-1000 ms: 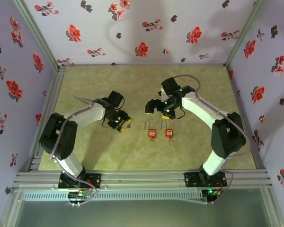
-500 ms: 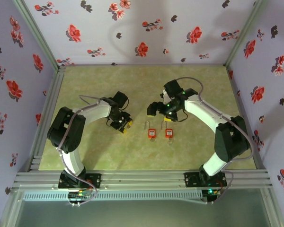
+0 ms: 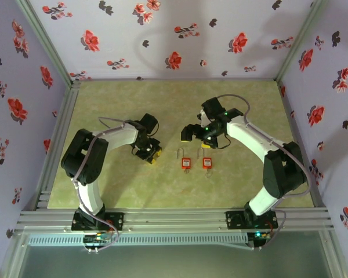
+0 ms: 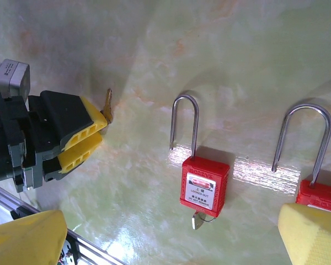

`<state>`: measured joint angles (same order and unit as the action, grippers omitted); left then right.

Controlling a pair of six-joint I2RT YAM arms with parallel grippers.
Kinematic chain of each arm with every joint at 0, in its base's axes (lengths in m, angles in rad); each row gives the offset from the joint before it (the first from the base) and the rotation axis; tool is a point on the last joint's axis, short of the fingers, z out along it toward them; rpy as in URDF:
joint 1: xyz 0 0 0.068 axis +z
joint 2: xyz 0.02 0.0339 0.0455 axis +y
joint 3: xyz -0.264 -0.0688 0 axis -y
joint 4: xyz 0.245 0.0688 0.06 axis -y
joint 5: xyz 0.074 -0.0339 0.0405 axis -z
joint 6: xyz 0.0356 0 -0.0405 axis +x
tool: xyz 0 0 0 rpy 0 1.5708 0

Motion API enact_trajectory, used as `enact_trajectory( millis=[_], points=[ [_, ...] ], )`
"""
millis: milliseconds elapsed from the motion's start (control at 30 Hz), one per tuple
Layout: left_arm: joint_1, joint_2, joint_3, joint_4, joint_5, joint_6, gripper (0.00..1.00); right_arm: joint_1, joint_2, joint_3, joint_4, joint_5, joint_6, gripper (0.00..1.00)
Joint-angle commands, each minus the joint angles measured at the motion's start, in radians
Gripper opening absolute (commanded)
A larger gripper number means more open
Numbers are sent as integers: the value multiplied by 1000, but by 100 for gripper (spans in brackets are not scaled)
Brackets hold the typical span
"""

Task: Unlock with the key

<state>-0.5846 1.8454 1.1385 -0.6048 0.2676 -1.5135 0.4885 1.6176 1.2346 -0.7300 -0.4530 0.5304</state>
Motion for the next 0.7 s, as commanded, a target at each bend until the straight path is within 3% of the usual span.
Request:
enact_trajectory(
  millis=[0, 167, 600, 667],
  points=[
    [-10, 32, 13, -13, -30, -16, 35, -11, -7, -9, 6, -19, -22, 99],
    [-8, 62, 35, 8, -44, -6, 29, -14, -4, -9, 11, -21, -24, 99],
    [9, 90, 87, -44, -15, 124, 0, -21, 2, -1, 16, -35, -38, 99],
    [8, 82, 87, -48, -7, 146, 0, -21, 8, 0, 19, -36, -36, 99]
  ],
)
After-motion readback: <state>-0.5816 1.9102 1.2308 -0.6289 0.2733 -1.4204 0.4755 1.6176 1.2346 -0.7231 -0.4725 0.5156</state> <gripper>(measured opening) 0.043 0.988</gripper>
